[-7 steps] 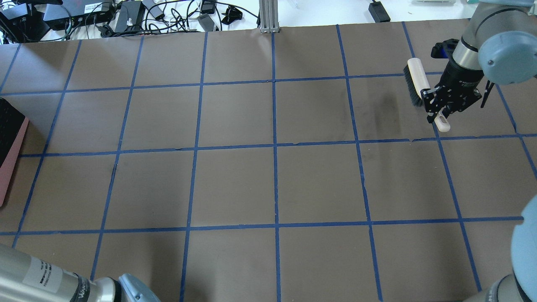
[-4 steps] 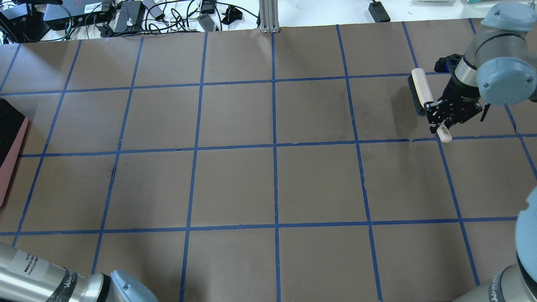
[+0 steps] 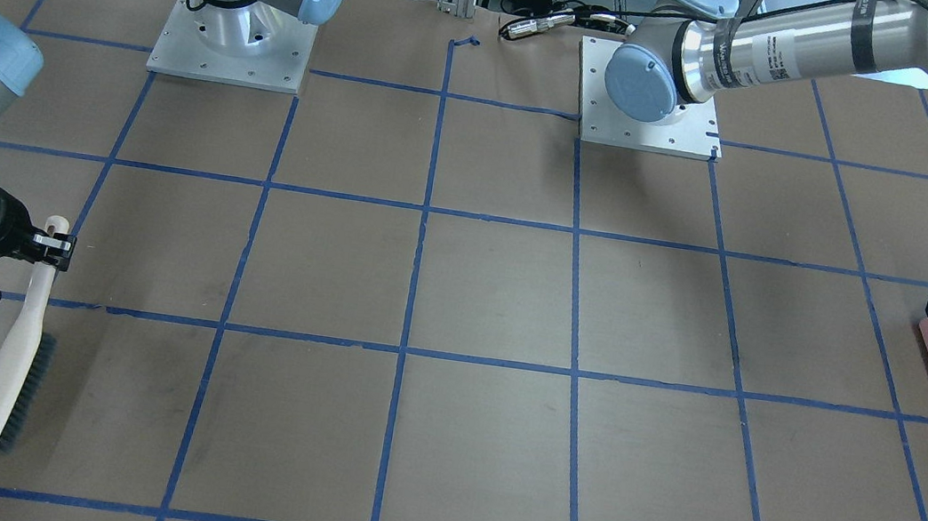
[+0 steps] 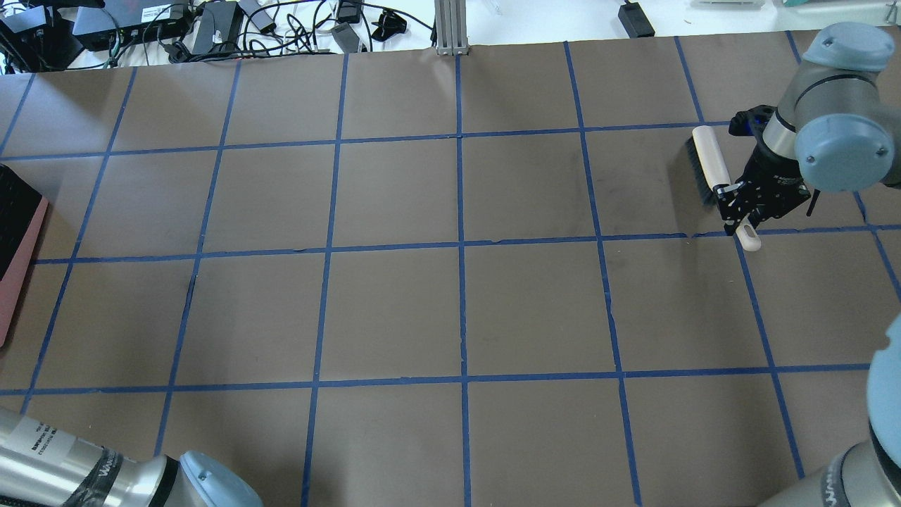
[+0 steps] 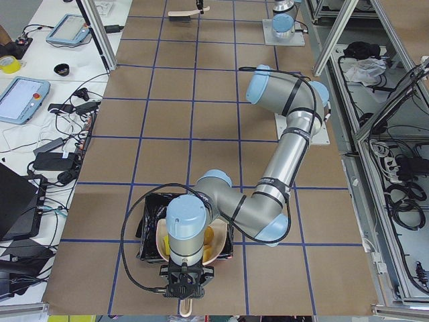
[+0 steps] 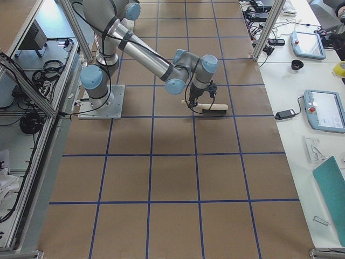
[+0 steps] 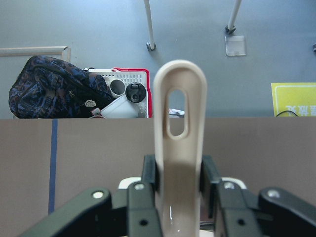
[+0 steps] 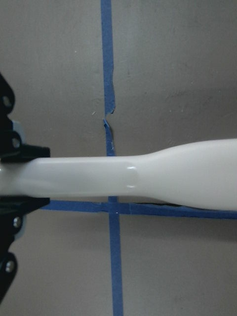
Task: Sweep and dump trash into bin
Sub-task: 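Tip the dustpan over the black bin with the left gripper to dump the items, then set down the brush and open the right gripper while the left returns the dustpan, then lower the empty dustpan onto the table with the left gripper and release it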
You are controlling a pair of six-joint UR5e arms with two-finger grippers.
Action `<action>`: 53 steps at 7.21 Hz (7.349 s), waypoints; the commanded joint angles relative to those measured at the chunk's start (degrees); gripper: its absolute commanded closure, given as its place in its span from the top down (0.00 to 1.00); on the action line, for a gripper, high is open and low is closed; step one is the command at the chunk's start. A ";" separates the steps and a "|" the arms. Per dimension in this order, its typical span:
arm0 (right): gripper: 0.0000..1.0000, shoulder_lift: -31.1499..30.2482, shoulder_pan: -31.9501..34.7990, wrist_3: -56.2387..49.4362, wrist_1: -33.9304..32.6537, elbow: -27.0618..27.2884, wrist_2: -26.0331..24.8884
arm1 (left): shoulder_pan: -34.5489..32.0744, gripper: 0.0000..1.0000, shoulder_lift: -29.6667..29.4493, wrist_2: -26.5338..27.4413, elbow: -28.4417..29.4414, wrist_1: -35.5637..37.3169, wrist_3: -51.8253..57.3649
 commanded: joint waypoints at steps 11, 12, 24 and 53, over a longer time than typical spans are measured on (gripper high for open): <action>0.62 0.02 -0.09 -0.11 -1.75 0.03 0.79 | -8.05 0.00 1.20 19.48 -9.52 23.56 2.77; 0.65 0.02 -0.09 -0.03 -1.75 -0.06 0.79 | -8.05 0.00 1.82 20.55 -9.52 23.57 2.95; 1.00 -10.78 10.33 5.14 21.81 -20.45 5.35 | -27.45 0.00 13.07 -4.20 -12.77 -7.63 -16.71; 1.00 -14.12 18.01 11.84 26.55 -19.48 3.69 | -53.92 0.00 16.32 6.58 -48.28 16.36 -51.54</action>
